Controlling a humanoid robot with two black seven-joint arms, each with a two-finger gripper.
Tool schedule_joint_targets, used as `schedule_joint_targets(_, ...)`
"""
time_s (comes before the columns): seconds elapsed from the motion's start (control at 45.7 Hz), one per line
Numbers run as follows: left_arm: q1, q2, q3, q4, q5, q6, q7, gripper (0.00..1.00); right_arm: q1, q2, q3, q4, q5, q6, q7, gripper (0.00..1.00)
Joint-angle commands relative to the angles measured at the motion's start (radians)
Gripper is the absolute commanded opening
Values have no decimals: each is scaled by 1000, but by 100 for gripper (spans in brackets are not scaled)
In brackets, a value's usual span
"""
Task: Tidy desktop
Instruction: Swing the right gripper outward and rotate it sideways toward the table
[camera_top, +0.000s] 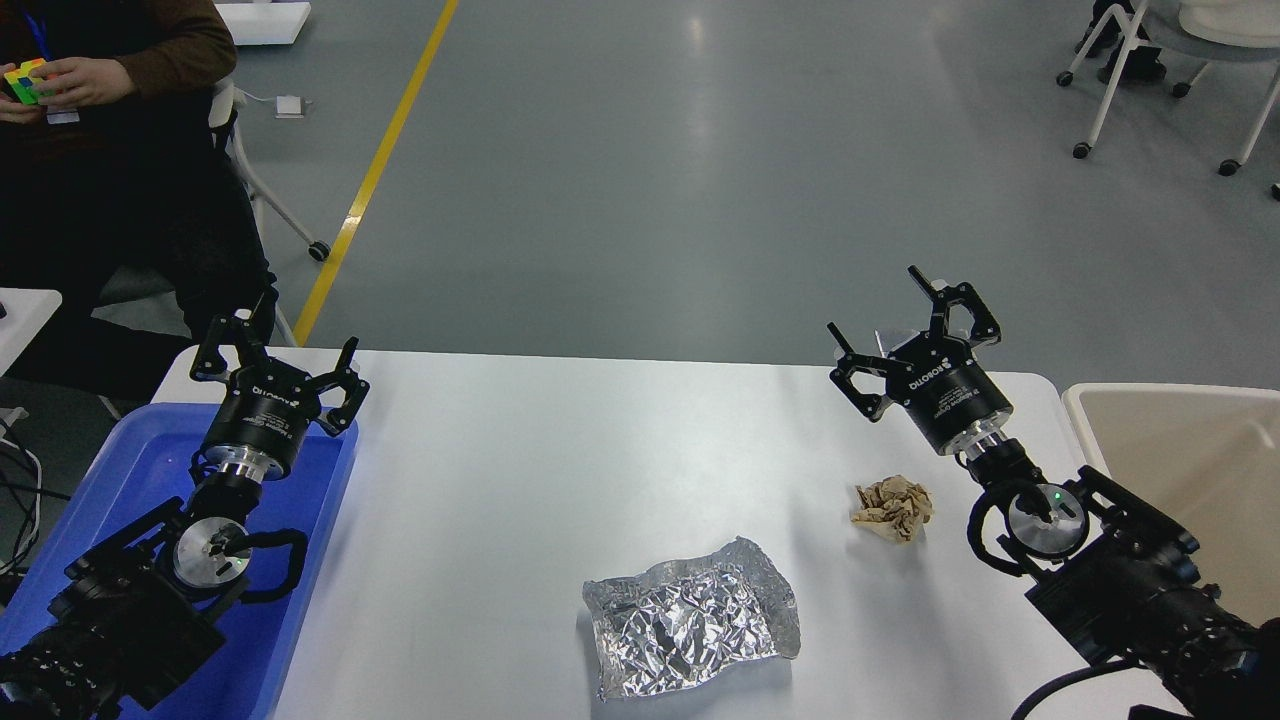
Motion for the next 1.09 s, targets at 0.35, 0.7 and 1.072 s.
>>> schedule_joint_targets(0.35, 0, 0, 0, 0, 2, 0, 0, 100, 1, -2, -4, 8, -25, 2, -2, 100)
schedule_joint_targets(0.7, 0, 0, 0, 0, 2, 0, 0, 100, 24, -226, -4, 160, -95, 6, -3, 100)
schedule_joint_targets(1.072, 0, 0, 0, 0, 2, 0, 0, 100, 36, -619, -9, 464, -253, 9, -14, 100)
